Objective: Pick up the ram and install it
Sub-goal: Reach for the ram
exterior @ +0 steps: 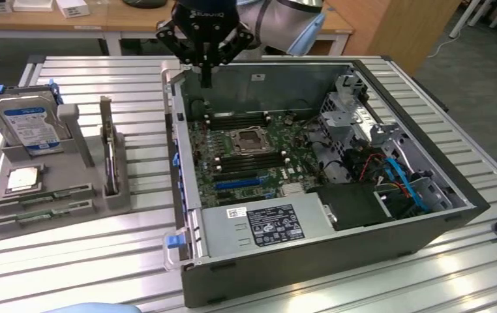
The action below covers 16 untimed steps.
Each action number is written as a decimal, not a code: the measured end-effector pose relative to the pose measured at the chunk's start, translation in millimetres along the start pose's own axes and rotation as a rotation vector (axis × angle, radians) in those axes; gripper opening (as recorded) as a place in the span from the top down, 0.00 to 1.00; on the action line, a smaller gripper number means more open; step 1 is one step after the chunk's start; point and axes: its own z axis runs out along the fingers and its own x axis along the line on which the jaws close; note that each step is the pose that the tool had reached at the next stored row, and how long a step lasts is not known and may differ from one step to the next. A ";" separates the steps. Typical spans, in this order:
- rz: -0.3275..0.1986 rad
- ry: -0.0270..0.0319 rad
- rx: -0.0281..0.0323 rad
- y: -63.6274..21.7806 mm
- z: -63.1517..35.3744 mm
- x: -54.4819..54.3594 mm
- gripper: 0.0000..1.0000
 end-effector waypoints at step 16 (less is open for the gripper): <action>-0.001 0.0001 0.0000 -5.5 -1.9 75.6 0.90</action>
